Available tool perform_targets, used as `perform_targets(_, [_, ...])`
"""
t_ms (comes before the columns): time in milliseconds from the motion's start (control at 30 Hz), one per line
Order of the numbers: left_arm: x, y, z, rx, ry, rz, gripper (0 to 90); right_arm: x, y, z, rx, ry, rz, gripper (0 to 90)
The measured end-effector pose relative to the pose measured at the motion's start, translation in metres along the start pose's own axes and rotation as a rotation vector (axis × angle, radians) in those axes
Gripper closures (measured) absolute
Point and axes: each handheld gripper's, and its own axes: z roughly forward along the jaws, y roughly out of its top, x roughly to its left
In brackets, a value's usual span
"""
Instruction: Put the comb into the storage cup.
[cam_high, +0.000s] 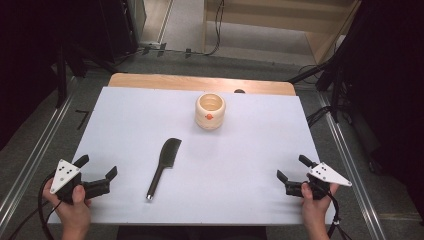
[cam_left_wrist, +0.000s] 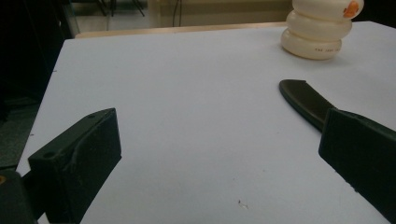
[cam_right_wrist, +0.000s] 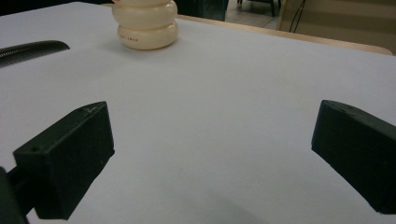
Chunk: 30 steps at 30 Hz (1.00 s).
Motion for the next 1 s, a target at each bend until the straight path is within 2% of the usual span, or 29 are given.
perform_targets(167, [-0.009,0.004,0.0,-0.002,0.005,0.051,0.0,0.001,-0.001,0.0,-0.014,0.002,-0.007,0.0])
perform_targets(267, [-0.016,0.008,-0.001,-0.011,0.002,0.061,0.0,0.001,-0.001,-0.002,-0.025,0.011,-0.007,0.0])
perform_targets(367, [-0.02,0.012,-0.002,-0.014,-0.019,0.063,0.0,0.0,-0.002,-0.002,-0.028,0.015,-0.007,0.0])
perform_targets(433, [-0.028,0.017,-0.003,-0.018,-0.022,0.086,0.0,0.0,-0.002,-0.002,-0.029,0.017,-0.008,0.0])
perform_targets(533, [-0.033,0.021,-0.003,-0.02,-0.008,0.091,0.0,0.0,-0.002,-0.002,-0.03,0.019,-0.009,0.0])
perform_targets(567, [-0.037,0.025,-0.003,-0.004,-0.024,0.083,0.0,0.001,-0.002,-0.002,-0.031,0.019,-0.012,0.0])
perform_targets(633, [-0.04,0.027,-0.003,-0.007,-0.018,0.083,0.0,0.001,-0.002,-0.002,-0.034,0.025,-0.02,0.0])
perform_targets(667, [-0.042,0.029,-0.003,-0.009,-0.035,0.08,0.0,0.001,-0.002,-0.002,-0.034,0.025,-0.02,0.0])
perform_targets(800, [-0.049,0.036,-0.001,0.005,-0.061,0.086,0.0,0.001,-0.002,-0.002,-0.036,0.03,-0.019,0.0])
perform_targets(833, [-0.051,0.038,0.0,0.013,-0.054,0.085,0.0,0.001,-0.002,-0.002,-0.036,0.031,-0.02,0.0])
perform_targets(867, [-0.054,0.041,0.003,0.04,-0.036,0.083,0.0,0.001,-0.002,-0.002,-0.038,0.031,-0.022,0.0])
perform_targets(900, [-0.054,0.041,0.003,0.04,-0.036,0.083,0.0,0.001,-0.002,-0.002,-0.039,0.033,-0.023,0.0])
perform_targets(933, [-0.056,0.043,0.007,0.077,-0.01,0.08,0.0,0.001,-0.002,-0.002,-0.042,0.036,-0.023,0.0])
perform_targets(1000, [-0.057,0.044,0.01,0.094,-0.017,0.068,0.0,0.001,-0.002,-0.002,-0.044,0.036,-0.026,0.0])
